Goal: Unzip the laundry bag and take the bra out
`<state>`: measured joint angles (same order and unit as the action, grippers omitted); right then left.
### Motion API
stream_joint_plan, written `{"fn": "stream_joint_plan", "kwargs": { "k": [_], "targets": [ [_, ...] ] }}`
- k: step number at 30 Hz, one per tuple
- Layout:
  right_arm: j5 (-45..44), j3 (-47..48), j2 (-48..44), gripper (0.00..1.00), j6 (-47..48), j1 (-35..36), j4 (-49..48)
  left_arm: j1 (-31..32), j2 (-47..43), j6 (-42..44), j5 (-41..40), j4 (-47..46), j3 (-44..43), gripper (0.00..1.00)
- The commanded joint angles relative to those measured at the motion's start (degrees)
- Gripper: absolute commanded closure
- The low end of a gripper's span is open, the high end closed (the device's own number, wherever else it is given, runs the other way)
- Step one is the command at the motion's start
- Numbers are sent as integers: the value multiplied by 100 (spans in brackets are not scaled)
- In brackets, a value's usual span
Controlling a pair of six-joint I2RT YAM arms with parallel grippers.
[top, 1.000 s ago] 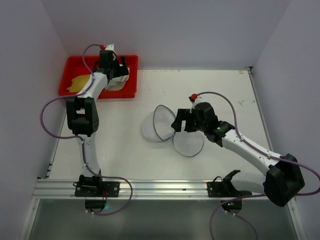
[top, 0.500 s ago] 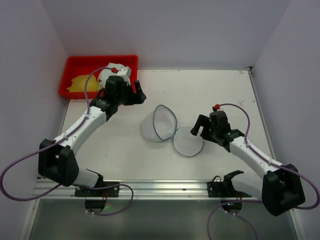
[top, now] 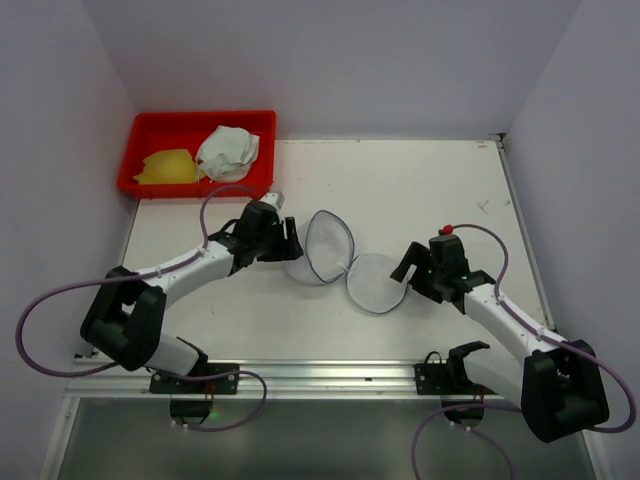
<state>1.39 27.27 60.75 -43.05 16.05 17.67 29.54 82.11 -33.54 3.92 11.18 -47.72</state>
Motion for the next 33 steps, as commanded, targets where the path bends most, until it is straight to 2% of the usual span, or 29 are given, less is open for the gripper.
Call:
{"fn": "stream_joint_plan", "kwargs": {
  "k": [1, 6, 12, 16, 20, 21, 23, 24, 26, 33],
  "targets": [
    [142, -72, -37, 12, -116, -41, 52, 113, 270, -337, -366, -415, 272, 34],
    [388, -20, 383, 14, 15, -50, -123, 113, 447, -469, -726, -494, 562, 46],
    [950, 191, 973, 22, 86, -41, -448, 113, 543, -434, -867, -503, 650, 60],
    [1320, 340, 1455, 30, 104, -41, -668, 113, 622, -434, -788, -529, 668, 63],
    [1496, 349, 1694, 50, 103, -41, -870, 114, 579, -434, -762, -538, 686, 66],
    [1487, 358, 1703, 61, 121, -41, -862, 113, 570, -425, -761, -538, 686, 67],
    [1461, 411, 1642, 74, 147, -41, -792, 113, 543, -408, -779, -512, 668, 67],
    [1426, 437, 1589, 88, 191, -41, -722, 113, 543, -408, -762, -503, 659, 69],
    [1163, 577, 1301, 100, 261, -32, -441, 122, 535, -425, -683, -511, 633, 73],
    [56, 1552, 605, 100, 700, 275, 815, 306, 587, -504, -814, -380, 387, 84]
  ]
}}
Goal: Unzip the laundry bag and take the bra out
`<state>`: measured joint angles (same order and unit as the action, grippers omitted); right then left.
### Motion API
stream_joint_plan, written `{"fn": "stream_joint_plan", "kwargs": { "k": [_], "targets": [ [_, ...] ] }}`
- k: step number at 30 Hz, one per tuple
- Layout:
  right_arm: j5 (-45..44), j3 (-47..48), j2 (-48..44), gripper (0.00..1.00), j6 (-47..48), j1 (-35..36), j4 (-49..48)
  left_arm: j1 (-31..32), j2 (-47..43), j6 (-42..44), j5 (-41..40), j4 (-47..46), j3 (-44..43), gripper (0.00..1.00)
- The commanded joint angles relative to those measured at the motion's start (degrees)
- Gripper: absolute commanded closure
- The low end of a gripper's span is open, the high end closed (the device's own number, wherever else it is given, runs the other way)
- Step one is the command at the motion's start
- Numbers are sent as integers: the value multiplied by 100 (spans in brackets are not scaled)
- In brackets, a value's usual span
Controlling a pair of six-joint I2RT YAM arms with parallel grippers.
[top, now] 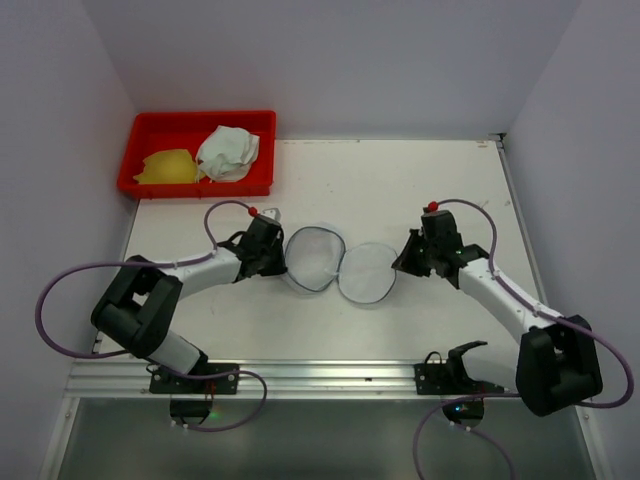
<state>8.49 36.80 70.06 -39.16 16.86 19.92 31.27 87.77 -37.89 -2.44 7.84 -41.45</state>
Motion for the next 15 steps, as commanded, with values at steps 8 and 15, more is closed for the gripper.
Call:
{"fn": "stream_joint_plan", "kwargs": {
  "k": [8, 15],
  "targets": [
    [-1728, 2102, -98, 100, 383, 1388, 1690, 538, 153, -394, -196, -10, -679, 91],
    [-1272, 2858, 270, 100, 303, 1838, 1506, 960, 381, -711, 6, -291, -733, 94]
  ]
}}
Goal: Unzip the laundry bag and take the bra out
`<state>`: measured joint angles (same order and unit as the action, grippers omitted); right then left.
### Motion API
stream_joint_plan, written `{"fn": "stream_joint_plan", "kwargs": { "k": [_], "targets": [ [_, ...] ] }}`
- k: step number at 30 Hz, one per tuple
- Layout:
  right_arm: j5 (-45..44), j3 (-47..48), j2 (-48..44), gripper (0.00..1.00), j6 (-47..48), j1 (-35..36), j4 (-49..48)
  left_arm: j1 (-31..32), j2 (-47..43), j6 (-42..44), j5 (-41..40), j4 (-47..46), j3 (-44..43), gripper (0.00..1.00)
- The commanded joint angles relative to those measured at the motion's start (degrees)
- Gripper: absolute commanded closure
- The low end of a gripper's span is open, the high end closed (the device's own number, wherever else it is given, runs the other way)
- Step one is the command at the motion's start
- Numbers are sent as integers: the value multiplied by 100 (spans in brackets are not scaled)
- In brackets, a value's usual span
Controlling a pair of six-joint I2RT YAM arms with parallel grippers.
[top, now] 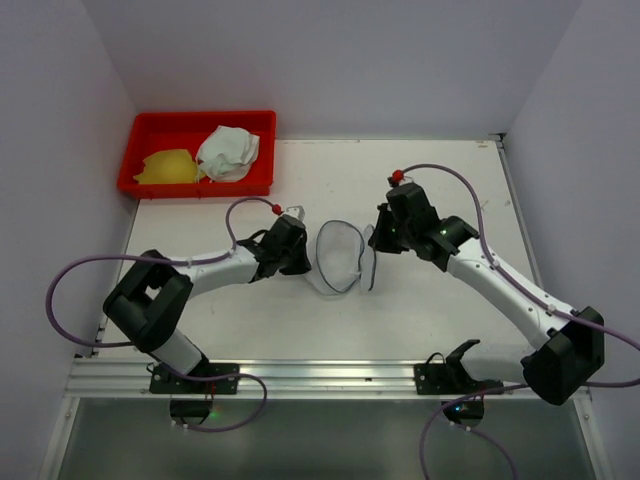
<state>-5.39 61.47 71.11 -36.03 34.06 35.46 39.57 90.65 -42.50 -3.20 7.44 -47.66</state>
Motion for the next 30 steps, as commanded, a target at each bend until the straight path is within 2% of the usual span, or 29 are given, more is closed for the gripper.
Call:
{"fn": "stream_joint_plan", "kwargs": {
  "k": [1, 10, 23, 27, 28, 30],
  "targets": [
    [317, 461, 253, 100, -9, 162, -100, 156, 137, -320, 126, -383, -86, 94],
    [978, 946, 1536, 100, -123, 733, -1004, 305, 207, -733, 294, -1051, 423, 97],
    [1839, -39, 2556, 98, -712, 777, -3396, 305, 181, -1287, 443, -1922, 1390, 97],
    [2059, -257, 2828, 91, -896, 777, -3871, 305, 137, -1366, 408, -2054, 1549, 96],
    [2068, -302, 2873, 84, -966, 777, -4019, 297, 102, -1384, 365, -2054, 1593, 95],
    [2068, -434, 3022, 78, -1090, 777, -4135, 297, 67, -1401, 355, -2080, 1663, 93]
  ]
}}
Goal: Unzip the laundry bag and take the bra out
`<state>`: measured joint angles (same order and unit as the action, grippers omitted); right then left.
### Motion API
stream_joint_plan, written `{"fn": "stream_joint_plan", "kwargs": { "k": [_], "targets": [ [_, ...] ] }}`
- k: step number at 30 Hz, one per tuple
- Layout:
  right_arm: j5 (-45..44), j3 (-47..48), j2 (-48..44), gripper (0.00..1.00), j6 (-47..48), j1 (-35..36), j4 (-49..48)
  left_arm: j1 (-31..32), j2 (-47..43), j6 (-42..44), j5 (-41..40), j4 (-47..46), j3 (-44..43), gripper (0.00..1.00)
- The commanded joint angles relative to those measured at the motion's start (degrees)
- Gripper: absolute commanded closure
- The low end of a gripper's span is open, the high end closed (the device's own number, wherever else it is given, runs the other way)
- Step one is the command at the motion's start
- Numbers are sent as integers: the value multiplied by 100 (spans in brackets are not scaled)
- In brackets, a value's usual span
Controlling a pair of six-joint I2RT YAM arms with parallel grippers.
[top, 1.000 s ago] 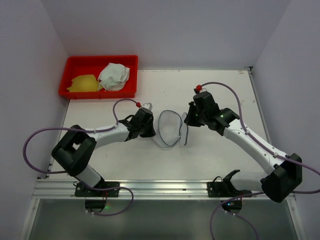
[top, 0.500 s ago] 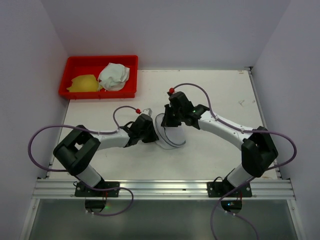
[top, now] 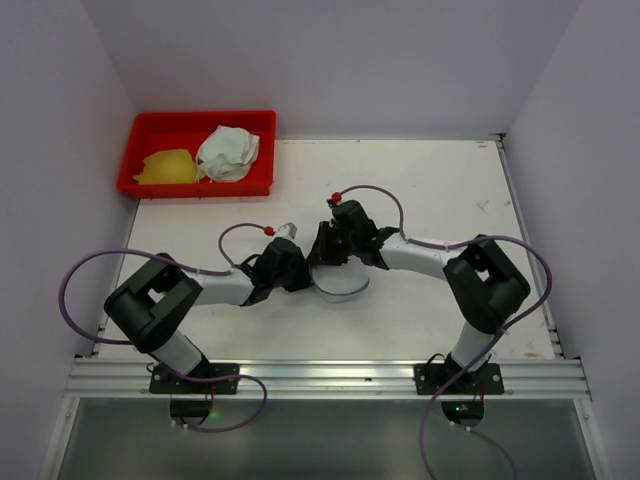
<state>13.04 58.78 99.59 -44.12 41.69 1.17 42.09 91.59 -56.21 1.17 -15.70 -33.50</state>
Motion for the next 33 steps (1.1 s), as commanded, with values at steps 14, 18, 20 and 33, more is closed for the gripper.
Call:
{"fn": "stream_joint_plan", "kwargs": {
  "k": [14, 18, 20, 33],
  "targets": [
    [155, -455, 455, 62, -571, -161, -1022, 2, -1134, -189, -644, 1244, 748, 65],
    [252, -421, 596, 62, -607, -205, -1031, -78, -1696, -215, -697, 1560, 950, 52],
    [313, -385, 623, 61, -572, -205, -996, -86, -2056, -198, -872, 1921, 968, 41],
    [86, 440, -370, 29, 465, -205, 163, -1228, -3490, 1031, -1136, 3688, -506, 0]
  ]
}}
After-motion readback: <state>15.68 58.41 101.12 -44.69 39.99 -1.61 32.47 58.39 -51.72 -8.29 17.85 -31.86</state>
